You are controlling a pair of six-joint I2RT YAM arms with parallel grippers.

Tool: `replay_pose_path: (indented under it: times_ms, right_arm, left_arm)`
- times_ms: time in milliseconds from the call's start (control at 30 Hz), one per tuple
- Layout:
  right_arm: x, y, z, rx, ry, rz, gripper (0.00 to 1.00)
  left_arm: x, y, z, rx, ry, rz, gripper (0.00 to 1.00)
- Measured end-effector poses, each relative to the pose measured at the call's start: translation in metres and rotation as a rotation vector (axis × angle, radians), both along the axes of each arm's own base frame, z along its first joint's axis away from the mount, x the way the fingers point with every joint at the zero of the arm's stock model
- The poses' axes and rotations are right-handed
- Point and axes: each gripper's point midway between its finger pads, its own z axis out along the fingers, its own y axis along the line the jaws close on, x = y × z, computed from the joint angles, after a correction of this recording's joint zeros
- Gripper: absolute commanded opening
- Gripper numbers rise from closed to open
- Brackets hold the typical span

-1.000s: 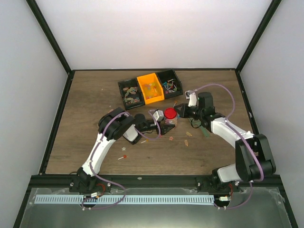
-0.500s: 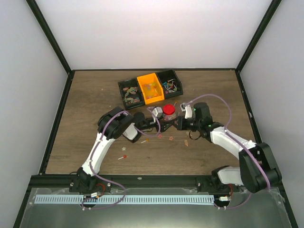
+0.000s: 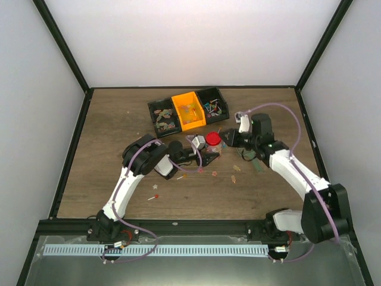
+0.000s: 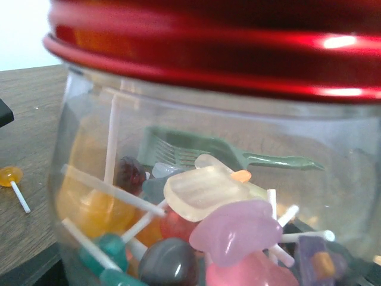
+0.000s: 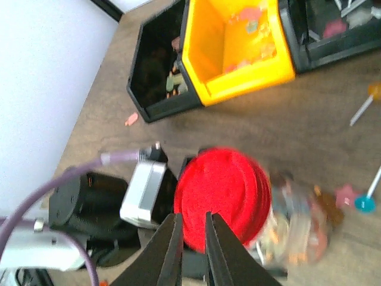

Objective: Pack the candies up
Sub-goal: Screw the box lid onto the packing bottle.

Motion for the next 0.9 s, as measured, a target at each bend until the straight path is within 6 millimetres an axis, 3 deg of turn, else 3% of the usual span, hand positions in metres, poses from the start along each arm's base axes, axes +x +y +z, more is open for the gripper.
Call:
replay_pose_path:
  times_ms: [100,233,333,800,900]
  right_arm:
    - [0.020,0.003,0.010,-0.010,-0.031,-0.006,0.15]
    - [0.034,0.007,-0.004,-0.030,0.002,0.001,0.15]
    - [0.036,0.008,-0.021,-0.044,0.039,0.005,0.15]
    - [0.052,0.003,-0.029,-0.087,0.000,-0.015,0.15]
    - [0.055,0.004,-0.032,-0.088,0.011,-0.014,0.11]
  left_arm:
    - [-0.001,-0.002,-0.001,0.017,-0.023,0.008,0.67]
    - [-0.002,-0.004,-0.002,0.039,-0.044,0.017,0.67]
    - [-0.002,-0.005,-0.003,0.052,-0.056,0.021,0.68]
    - [-0.003,-0.007,-0.005,0.071,-0.073,0.026,0.68]
    - [-0.002,-0.007,-0.005,0.071,-0.071,0.026,0.68]
